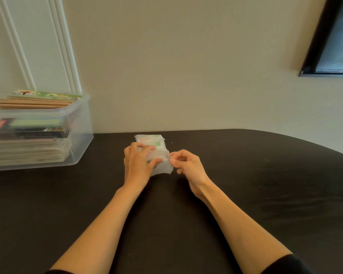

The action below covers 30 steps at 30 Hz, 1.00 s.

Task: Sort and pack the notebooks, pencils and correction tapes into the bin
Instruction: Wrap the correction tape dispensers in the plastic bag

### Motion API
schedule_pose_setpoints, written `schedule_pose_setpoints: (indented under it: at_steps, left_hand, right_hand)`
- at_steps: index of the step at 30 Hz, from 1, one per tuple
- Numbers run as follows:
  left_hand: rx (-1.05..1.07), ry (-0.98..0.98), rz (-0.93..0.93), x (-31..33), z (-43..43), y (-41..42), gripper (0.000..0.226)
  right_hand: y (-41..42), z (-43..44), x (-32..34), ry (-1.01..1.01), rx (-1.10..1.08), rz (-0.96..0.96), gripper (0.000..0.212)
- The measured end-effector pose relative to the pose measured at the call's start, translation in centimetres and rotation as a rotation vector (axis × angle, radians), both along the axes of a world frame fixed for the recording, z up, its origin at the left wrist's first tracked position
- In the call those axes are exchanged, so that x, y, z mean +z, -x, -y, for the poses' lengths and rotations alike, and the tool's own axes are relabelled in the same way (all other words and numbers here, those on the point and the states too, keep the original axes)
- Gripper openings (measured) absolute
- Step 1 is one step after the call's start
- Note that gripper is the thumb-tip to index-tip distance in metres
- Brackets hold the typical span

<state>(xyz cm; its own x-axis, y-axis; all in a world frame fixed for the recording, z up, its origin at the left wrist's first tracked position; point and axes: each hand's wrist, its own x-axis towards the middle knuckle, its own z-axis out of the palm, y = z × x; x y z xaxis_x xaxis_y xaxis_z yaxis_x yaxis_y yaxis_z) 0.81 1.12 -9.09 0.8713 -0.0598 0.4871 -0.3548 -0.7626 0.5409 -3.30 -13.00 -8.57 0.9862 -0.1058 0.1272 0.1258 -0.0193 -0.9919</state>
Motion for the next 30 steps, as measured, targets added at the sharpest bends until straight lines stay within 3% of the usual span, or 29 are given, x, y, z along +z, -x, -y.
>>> schedule_pose_setpoints:
  at_steps: [7, 14, 19, 22, 27, 30]
  left_hand:
    - [0.061, -0.074, -0.095, 0.4, 0.4, -0.7, 0.029]
    - [0.206, -0.105, -0.021, 0.8, 0.4, -0.5, 0.033]
    - [0.117, 0.156, -0.095, 0.6, -0.7, 0.2, 0.010]
    - [0.139, 0.203, -0.073, 0.6, -0.8, 0.3, 0.002]
    - [0.157, 0.063, -0.061, 0.1, -0.5, -0.3, 0.009]
    - [0.105, 0.139, -0.100, 0.1, -0.6, -0.4, 0.022]
  right_hand:
    - [0.2, 0.6, 0.1, -0.237, 0.069, 0.031, 0.024]
    - [-0.2, -0.1, -0.1, -0.019, 0.131, -0.079, 0.022]
    - [-0.6, -0.1, -0.2, 0.064, 0.072, -0.099, 0.018]
    - [-0.6, -0.5, -0.3, 0.199, 0.111, -0.066, 0.020]
    - [-0.6, -0.9, -0.6, 0.390, 0.110, -0.002, 0.021]
    - [-0.7, -0.7, -0.8, 0.400, 0.057, 0.020, 0.020]
